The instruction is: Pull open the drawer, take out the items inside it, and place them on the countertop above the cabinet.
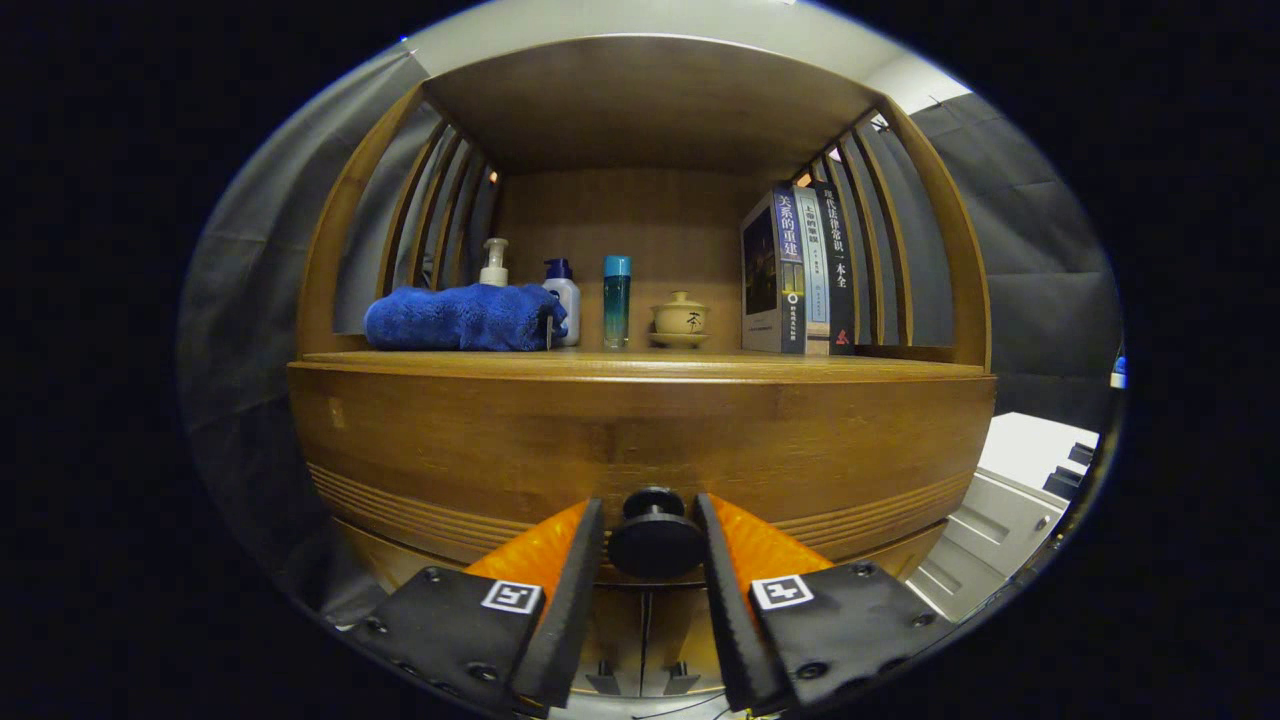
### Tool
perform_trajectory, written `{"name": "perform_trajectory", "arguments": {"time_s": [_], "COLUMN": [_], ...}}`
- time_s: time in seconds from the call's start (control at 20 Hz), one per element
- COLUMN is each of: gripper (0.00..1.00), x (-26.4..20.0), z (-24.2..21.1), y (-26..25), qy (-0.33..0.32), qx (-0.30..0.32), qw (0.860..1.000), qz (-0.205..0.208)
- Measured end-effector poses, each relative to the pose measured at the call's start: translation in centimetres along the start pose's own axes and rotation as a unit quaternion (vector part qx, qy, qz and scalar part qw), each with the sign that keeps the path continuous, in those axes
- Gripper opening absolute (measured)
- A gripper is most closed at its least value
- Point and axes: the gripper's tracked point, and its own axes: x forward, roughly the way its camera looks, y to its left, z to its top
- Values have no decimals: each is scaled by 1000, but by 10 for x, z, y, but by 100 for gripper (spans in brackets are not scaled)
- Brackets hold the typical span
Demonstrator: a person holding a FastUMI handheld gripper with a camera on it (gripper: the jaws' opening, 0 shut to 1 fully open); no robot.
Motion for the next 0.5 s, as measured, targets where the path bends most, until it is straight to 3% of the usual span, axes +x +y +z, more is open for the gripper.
{"name": "perform_trajectory", "arguments": {"time_s": [0.25,0.5], "gripper": [46,46], "x": [-3,-4], "z": [-2,-1], "y": [0,1], "qy": [7,16], "qx": [12,33], "qw": [1000,999], "qz": [4,6]}}
